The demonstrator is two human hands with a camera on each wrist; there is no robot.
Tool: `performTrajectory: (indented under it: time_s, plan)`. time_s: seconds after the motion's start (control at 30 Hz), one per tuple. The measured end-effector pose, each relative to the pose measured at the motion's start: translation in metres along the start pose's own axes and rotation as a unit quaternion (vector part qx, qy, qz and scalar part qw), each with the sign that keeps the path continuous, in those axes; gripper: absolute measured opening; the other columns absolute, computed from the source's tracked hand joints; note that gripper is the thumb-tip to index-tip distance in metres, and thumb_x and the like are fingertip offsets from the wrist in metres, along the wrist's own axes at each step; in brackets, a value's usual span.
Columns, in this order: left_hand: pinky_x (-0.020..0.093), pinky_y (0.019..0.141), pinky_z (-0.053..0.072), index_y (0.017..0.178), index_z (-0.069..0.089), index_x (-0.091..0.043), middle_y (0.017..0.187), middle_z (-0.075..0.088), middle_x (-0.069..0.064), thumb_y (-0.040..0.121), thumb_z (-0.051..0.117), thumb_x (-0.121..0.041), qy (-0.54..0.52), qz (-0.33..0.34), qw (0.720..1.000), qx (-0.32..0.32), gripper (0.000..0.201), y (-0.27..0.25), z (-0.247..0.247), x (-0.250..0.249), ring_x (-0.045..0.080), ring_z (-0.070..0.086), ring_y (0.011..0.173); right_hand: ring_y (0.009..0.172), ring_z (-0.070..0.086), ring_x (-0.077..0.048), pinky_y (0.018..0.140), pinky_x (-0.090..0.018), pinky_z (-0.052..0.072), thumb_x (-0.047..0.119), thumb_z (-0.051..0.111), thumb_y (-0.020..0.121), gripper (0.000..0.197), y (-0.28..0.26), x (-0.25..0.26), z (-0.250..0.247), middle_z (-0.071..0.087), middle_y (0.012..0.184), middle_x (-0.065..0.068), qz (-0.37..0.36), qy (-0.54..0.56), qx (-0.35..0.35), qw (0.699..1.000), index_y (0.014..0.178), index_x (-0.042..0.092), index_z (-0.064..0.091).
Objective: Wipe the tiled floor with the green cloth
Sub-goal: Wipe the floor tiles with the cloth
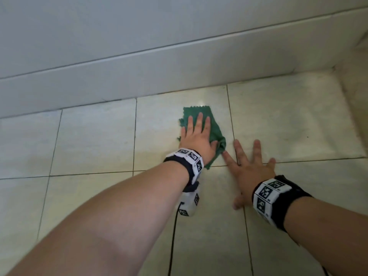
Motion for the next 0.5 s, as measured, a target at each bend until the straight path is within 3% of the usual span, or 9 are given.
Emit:
performTrajectory:
  time_s: [0.13, 0.27, 0.33, 0.4, 0.5]
  plan:
    - [0.050, 0.122, -0.001, 0.158, -0.006, -0.025, 0.164, -0.019, -0.002, 0.103, 0.035, -0.036, 0.007, 0.009, 1.000, 0.005, 0.069, -0.016, 0.008, 0.007, 0.027, -0.018, 0.150, 0.134, -0.039, -0.054, 0.107, -0.079, 0.015, 0.064, 0.086, 0.057, 0.154, 0.000, 0.000, -0.003, -0.056, 0.143, -0.002, 0.008, 0.000, -0.006, 1.000, 0.140, 0.040, -0.042]
    - [0.050, 0.122, -0.003, 0.158, -0.003, -0.025, 0.165, -0.016, 0.001, 0.100, 0.042, -0.036, -0.046, -0.025, 0.999, 0.000, 0.075, -0.039, 0.012, 0.002, 0.027, -0.016, 0.151, 0.135, -0.037, -0.054, 0.106, -0.080, 0.017, 0.064, 0.087, 0.055, 0.156, 0.001, 0.000, -0.004, -0.054, 0.146, -0.001, -0.002, -0.002, -0.012, 1.000, 0.142, 0.041, -0.039]
    - [0.047, 0.123, 0.000, 0.158, 0.006, -0.021, 0.166, -0.005, 0.005, 0.097, 0.046, -0.029, -0.089, -0.068, 0.992, -0.055, 0.074, -0.057, 0.014, 0.003, 0.026, -0.008, 0.152, 0.136, -0.036, -0.054, 0.105, -0.080, 0.017, 0.064, 0.088, 0.054, 0.157, 0.002, -0.001, -0.003, -0.053, 0.146, 0.000, -0.005, -0.002, -0.018, 1.000, 0.143, 0.041, -0.039]
    - [0.042, 0.123, 0.009, 0.156, 0.022, -0.016, 0.162, 0.016, 0.011, 0.095, 0.052, -0.031, -0.090, -0.061, 0.988, -0.105, 0.069, -0.076, 0.020, 0.001, 0.028, 0.010, 0.150, 0.136, -0.035, -0.055, 0.105, -0.081, 0.017, 0.063, 0.088, 0.055, 0.156, 0.002, -0.001, -0.002, -0.052, 0.148, 0.000, -0.013, -0.001, -0.025, 1.000, 0.144, 0.040, -0.038]
    - [0.039, 0.120, 0.020, 0.153, 0.030, -0.015, 0.157, 0.028, 0.008, 0.091, 0.060, -0.046, -0.051, -0.018, 0.995, -0.088, 0.075, -0.094, 0.031, -0.007, 0.027, 0.023, 0.143, 0.137, -0.033, -0.056, 0.105, -0.081, 0.016, 0.063, 0.087, 0.057, 0.153, 0.002, -0.001, -0.002, -0.048, 0.151, -0.002, -0.027, -0.001, -0.035, 0.999, 0.147, 0.038, -0.034]
Point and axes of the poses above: each hand's wrist, its own y-axis towards the middle knuckle, its own z-axis out of the palm, x = y × z, the point moved 2 cm from there along y, towards the middle knuckle
